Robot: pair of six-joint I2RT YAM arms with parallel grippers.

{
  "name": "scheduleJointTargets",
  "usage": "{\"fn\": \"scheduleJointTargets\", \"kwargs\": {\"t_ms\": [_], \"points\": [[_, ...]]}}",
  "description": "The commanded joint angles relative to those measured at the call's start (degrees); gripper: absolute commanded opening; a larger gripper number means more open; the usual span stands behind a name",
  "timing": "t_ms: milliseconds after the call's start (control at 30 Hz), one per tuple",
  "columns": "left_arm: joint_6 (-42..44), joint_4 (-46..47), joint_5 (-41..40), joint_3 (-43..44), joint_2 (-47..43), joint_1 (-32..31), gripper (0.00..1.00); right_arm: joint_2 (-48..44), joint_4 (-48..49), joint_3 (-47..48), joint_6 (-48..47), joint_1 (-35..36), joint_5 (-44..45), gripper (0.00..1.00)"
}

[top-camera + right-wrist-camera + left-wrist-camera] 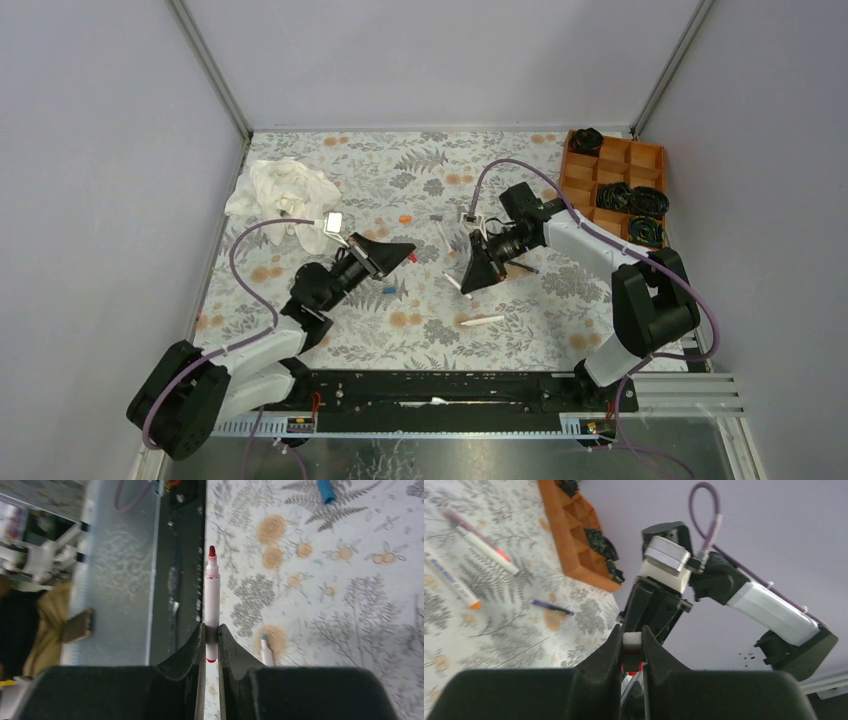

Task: Insert the pens into the pen caps
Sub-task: Insert the pen cap onto the pen.

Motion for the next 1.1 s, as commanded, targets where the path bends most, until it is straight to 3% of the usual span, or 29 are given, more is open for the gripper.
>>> {"fn": "scheduleJointTargets", "kwargs": {"t_ms": [0, 167, 500, 1067], "points": [[0.24, 12.14, -11.42, 1.86, 3.04, -5.00, 0.00, 1.29, 4.41, 1.94, 10.87, -0.01, -13.47, 0.00], [0.96, 18.27, -16.81, 1.22, 7.93, -7.87, 0.00, 0.51, 9.81, 1.21, 16.84, -0.02, -17.55, 0.00], [-0.22, 27.02, -15.67, 2.74, 16.66, -9.79, 0.00, 2.78, 12.51, 1.04, 20.65, -0.01, -18.70, 0.00], [0.85, 26.86, -14.74, 3.15, 17.75, -11.15, 0.00, 2.23, 14.33, 0.80, 22.25, -0.01, -18.31, 0.00]]}}
